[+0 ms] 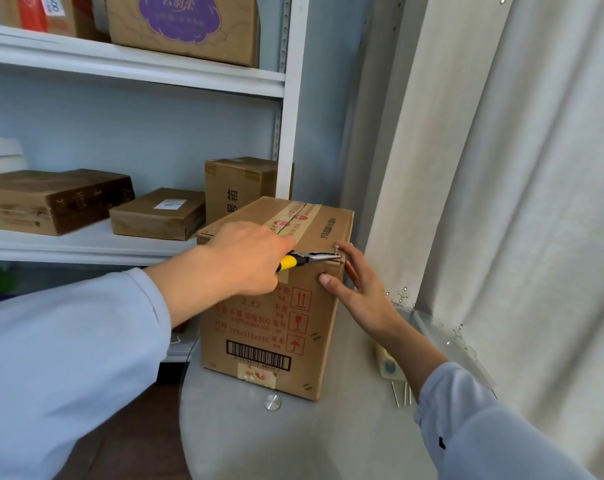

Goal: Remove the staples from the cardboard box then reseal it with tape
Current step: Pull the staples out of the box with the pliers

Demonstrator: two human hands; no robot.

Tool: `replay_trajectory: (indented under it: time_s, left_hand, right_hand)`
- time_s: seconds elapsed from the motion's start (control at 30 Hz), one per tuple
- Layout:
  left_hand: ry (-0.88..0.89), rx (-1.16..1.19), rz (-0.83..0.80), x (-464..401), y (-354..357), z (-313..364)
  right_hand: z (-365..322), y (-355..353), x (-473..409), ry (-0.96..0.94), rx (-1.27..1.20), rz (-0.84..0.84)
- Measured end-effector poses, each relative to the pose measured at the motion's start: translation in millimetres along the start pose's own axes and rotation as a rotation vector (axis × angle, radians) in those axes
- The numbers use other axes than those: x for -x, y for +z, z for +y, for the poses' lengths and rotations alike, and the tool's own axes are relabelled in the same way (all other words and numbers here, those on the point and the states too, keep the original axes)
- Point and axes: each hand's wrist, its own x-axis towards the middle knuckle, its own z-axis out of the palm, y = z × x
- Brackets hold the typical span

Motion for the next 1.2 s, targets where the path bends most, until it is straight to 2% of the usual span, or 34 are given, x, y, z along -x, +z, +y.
replay_trajectory:
  time_s: [0.23, 0.33, 0.53, 0.8, 1.07, 1.2]
  left_hand:
    - [-0.123, 0.193, 0.034, 10.7, 22.8, 16.6]
    - [-0.123, 0.152, 0.035, 11.8, 20.3, 15.8]
    - [-0.041, -0.08, 0.064, 6.3, 3.8, 11.1]
    - [-0.117, 0.143, 0.03, 12.1, 16.9, 18.1]
    - [-0.004, -0.049, 0.068, 1.7, -6.2, 1.3]
    - [-0.018, 0.072, -0.006, 0.6, 1.0, -2.6]
  right_hand:
    - [0.2, 0.4, 0.8, -0.008, 0.004, 0.005]
    - [-0.3, 0.7, 0.4, -0.009, 0.008, 0.006]
    - [3.1, 1.2, -0.6, -0.006, 0.013, 0.011]
    - [1.7, 1.1, 0.0, -0.006, 0.003, 0.01]
    - [1.3, 2.9, -0.5, 0.009, 0.003, 0.017]
    - [2.0, 2.9, -1.0, 0.002, 0.007, 0.013]
